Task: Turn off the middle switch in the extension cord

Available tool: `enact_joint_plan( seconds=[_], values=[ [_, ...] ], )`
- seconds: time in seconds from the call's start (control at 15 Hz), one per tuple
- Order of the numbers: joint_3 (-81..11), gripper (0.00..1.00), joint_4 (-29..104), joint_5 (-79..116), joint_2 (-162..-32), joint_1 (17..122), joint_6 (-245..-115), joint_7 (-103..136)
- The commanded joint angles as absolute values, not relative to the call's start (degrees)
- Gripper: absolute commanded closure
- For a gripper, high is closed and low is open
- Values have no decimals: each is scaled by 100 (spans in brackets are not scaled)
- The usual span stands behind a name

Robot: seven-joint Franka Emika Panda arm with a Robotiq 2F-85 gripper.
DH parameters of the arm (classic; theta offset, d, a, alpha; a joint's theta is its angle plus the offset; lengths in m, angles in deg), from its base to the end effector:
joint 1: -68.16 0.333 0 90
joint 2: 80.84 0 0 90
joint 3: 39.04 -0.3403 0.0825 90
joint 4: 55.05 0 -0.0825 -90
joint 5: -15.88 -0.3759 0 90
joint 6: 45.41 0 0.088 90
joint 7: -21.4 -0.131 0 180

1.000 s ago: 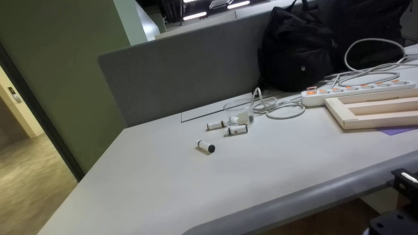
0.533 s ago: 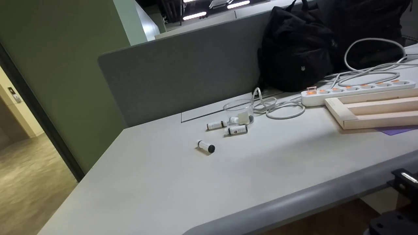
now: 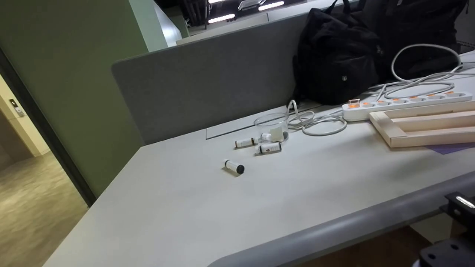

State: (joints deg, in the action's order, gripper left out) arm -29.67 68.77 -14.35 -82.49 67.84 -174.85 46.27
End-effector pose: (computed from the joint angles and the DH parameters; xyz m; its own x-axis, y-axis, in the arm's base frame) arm 0.5428 -0.0692 0.4004 0.9809 -0.0924 0.1715 -0.0232 -0.9295 -0.3681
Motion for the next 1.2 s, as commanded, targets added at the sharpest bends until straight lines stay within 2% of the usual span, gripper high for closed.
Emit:
enact_joint_plan(
  seconds=[0.0,0.2,0.27,0.33,0.53,1.0,1.13],
  values=[
    [-3158,0,6863,-1424,-8237,6597,-17473,4616],
    [-3171,0,6854,-1346,-8365,6586,-17631,4451],
    [-3195,9,6853,-1336,-8535,6550,-17908,4322],
    [-3205,26,6827,-1367,-8718,6498,-18086,4241],
    [-3248,49,6761,-1299,-9288,6346,-18645,3838],
    [-3238,96,6692,-425,-10206,6209,-18782,2513],
    [-3219,100,6718,-233,-10327,6219,-18899,2267]
  ],
)
